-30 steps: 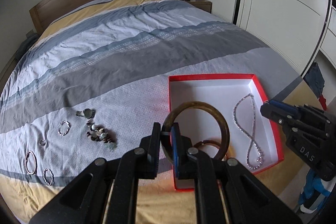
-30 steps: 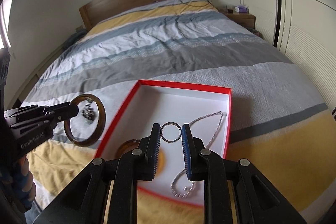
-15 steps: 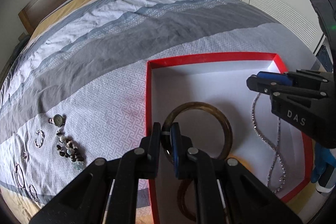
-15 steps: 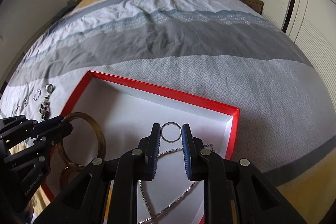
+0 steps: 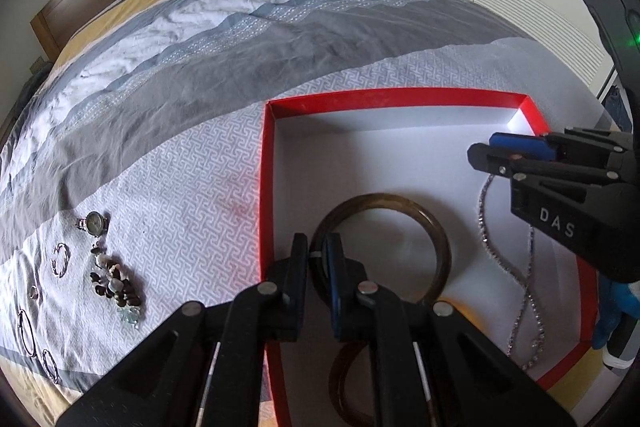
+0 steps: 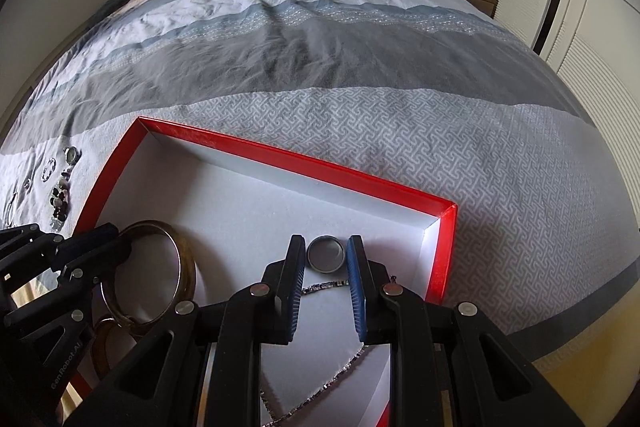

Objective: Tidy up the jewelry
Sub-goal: 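Carry the brown bangle and silver ring into the red box and release, then withdraw both open tools from the red box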

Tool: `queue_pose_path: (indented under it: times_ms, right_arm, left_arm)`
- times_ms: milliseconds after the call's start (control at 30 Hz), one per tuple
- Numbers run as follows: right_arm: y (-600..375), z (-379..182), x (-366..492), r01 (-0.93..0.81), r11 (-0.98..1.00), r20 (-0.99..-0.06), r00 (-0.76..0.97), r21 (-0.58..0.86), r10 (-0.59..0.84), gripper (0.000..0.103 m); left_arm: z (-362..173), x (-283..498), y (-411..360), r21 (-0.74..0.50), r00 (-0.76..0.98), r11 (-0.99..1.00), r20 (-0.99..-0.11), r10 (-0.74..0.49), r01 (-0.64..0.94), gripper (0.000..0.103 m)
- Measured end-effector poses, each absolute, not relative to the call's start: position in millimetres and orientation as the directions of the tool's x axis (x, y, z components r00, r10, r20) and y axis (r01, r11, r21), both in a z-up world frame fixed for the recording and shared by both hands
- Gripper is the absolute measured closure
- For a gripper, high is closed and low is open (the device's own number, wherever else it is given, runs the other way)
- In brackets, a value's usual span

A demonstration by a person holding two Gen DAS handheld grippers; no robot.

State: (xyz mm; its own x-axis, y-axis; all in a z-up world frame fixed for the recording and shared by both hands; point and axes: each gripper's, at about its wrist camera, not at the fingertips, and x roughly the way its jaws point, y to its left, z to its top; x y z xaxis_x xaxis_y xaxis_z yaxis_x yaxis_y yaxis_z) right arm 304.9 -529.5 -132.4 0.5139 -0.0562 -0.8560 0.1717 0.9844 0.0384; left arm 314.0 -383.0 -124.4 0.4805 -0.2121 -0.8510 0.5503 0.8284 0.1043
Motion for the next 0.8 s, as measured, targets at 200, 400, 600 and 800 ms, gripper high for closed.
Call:
queue_pose_path:
  times_ms: [200, 400, 600, 800]
  right_arm:
    - [-525.8, -120.8, 299.3, 0.177, 0.983, -0.838, 0.541, 0.036, -0.067, 0.067]
    - [-525.6, -90.7, 283.2, 0.198, 0.978, -0.805, 0.589, 0.057, -0.073, 0.066]
    - [-519.7, -54.2, 256.9, 0.214, 0.971, -0.763, 0.644, 0.106, -0.059, 0.064]
    - [-501.4, -19.5, 219.0, 0.203, 0.967, -0.716, 0.698, 0.156, -0.031, 0.06]
  left_arm:
    - [-104.4, 305.7, -375.3, 0.104, 0.505, 0.825, -0.83, -0.235, 0.555, 0.092]
    - [-65.7, 294.3, -355.8, 0.099, 0.564, 0.843, -0.783, -0.263, 0.529, 0.092]
    - [-28.5, 276.6, -328.7, 0.1, 0.617, 0.862, -0.739, -0.27, 0.496, 0.092]
    - [-6.4, 253.6, -290.3, 0.099, 0.627, 0.889, -0.744, -0.232, 0.446, 0.092]
